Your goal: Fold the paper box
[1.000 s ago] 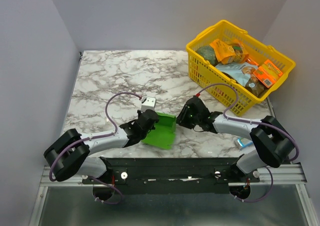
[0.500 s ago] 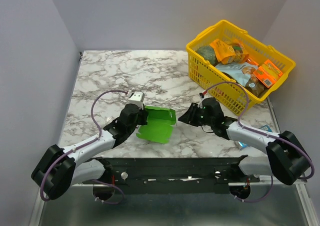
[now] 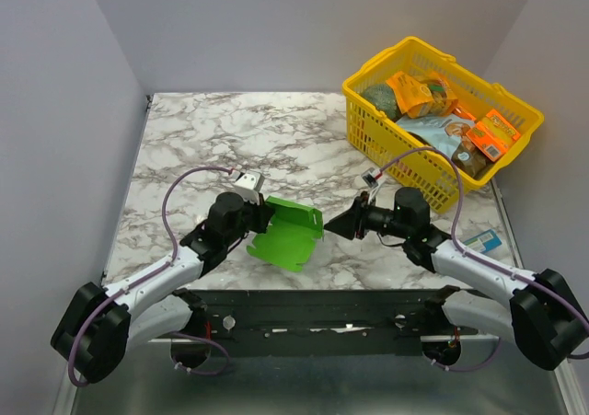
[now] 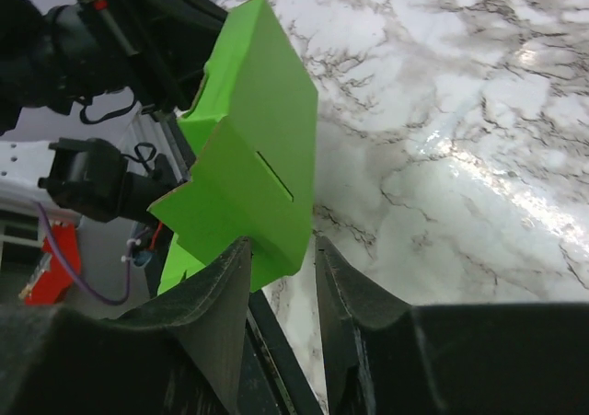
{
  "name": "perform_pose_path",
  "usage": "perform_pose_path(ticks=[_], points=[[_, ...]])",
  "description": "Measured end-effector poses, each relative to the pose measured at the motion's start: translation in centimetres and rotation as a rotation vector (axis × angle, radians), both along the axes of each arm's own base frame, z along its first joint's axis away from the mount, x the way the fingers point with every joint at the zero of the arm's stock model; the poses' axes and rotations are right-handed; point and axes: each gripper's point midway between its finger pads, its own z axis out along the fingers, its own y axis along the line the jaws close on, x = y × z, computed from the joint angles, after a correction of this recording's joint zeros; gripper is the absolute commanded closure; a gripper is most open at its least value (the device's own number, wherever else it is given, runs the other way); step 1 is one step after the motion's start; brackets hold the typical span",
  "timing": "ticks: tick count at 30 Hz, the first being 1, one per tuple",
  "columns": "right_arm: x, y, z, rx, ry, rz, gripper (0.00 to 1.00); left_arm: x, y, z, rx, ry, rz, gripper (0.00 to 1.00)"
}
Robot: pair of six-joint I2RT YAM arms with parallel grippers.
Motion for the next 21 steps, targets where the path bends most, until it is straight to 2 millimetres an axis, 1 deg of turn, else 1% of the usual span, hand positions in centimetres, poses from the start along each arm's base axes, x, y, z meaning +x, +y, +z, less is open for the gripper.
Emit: perform_pose_path(ticks=[10,16,21], points=[[-1.4,1.0,1.5,0.066,-0.055,0.120,0.57,-0.2,-0.3,-0.1,-0.006,0.008,-0.019,1.00],[-1.6,1.1,1.1,0.067,-0.052,0.130,0.59,-0.3,-0.5,-0.3,-0.012,0.019,-0.026,1.00],[-1.9,1.7,0.2,0.053,-0.031,0.143,0.61,-0.3,-0.7,-0.8,-0.015,0.038,-0.030,1.00]])
